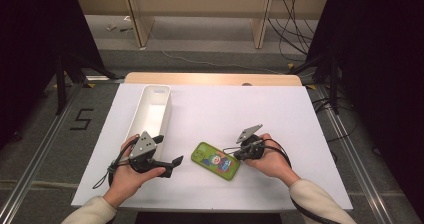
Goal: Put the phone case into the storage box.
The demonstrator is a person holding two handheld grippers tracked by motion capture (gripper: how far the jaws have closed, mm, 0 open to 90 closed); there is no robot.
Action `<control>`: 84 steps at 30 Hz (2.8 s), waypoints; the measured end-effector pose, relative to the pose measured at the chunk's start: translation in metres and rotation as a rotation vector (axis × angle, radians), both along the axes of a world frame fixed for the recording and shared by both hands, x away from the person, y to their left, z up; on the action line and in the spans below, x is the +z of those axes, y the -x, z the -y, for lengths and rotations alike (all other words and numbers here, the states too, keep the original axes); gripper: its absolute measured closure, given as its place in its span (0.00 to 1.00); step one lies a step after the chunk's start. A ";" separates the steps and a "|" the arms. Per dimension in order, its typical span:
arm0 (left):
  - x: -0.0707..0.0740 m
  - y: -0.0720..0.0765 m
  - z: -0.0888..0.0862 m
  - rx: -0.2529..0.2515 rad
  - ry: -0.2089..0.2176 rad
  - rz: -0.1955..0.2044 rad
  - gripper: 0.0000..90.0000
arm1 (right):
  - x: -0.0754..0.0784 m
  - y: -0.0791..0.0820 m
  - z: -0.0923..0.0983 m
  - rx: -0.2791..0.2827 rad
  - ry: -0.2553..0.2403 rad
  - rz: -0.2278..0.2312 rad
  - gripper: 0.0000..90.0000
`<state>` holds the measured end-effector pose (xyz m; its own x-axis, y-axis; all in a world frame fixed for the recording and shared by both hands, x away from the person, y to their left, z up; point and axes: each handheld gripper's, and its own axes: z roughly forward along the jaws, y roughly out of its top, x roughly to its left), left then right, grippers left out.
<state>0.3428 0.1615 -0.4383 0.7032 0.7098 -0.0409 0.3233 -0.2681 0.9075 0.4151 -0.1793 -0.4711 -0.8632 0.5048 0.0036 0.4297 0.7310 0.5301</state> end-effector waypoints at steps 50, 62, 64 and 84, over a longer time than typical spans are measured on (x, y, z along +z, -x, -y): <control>0.000 -0.001 0.001 -0.001 -0.008 0.002 0.05 | 0.020 0.009 -0.059 -0.039 0.044 -0.052 0.04; -0.001 -0.001 0.002 -0.003 -0.006 -0.004 0.05 | 0.013 0.005 -0.072 -0.032 0.090 -0.091 0.04; -0.001 -0.001 0.002 -0.002 -0.007 -0.003 0.05 | 0.013 0.004 -0.073 -0.031 0.090 -0.091 0.04; -0.001 -0.001 0.001 -0.003 -0.007 -0.003 0.05 | 0.004 -0.001 -0.087 -0.013 0.133 -0.113 0.06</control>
<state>0.3438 0.1604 -0.4396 0.7055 0.7077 -0.0378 0.3248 -0.2753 0.9048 0.4159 -0.0927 -0.4673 -0.8546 0.5183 0.0325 0.4907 0.7856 0.3769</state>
